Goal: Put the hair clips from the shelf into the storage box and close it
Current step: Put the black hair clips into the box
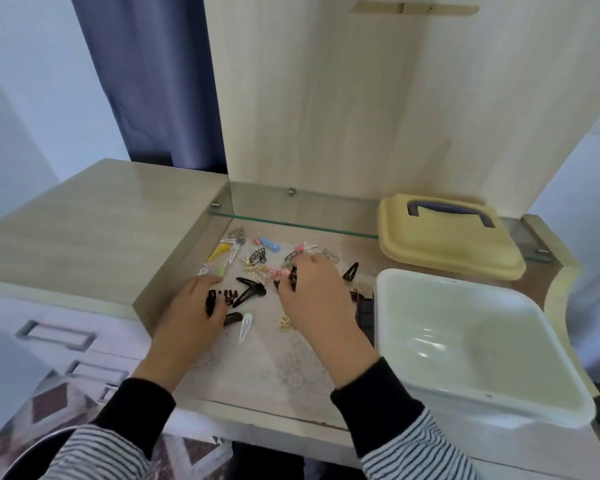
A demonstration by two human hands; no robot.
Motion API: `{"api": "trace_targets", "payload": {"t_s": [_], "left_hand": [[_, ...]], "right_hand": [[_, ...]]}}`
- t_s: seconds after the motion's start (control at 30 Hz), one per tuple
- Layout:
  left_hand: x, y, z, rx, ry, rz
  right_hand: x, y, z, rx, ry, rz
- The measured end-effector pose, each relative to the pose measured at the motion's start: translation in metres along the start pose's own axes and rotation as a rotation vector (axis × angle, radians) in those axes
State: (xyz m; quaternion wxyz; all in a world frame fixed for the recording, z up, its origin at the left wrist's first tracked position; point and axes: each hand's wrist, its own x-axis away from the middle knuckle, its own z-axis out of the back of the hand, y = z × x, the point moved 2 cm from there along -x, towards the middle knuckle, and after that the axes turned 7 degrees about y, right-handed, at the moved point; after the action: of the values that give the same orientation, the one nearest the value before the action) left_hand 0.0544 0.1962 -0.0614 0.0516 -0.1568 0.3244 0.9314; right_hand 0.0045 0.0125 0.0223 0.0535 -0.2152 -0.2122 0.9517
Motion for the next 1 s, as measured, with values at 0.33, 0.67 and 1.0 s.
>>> {"api": "trace_targets", "payload": {"t_s": [0.33, 0.67, 1.0], "left_hand": [[0.004, -0.017, 0.002, 0.069, -0.012, -0.146], [-0.005, -0.015, 0.002, 0.091, -0.004, -0.146], [-0.015, 0.003, 0.004, 0.411, 0.018, 0.104]], "right_hand": [[0.012, 0.017, -0.058, 0.184, -0.185, -0.072], [0.017, 0.021, -0.062, 0.049, -0.197, -0.142], [0.014, 0.018, -0.056, 0.052, -0.316, -0.168]]}}
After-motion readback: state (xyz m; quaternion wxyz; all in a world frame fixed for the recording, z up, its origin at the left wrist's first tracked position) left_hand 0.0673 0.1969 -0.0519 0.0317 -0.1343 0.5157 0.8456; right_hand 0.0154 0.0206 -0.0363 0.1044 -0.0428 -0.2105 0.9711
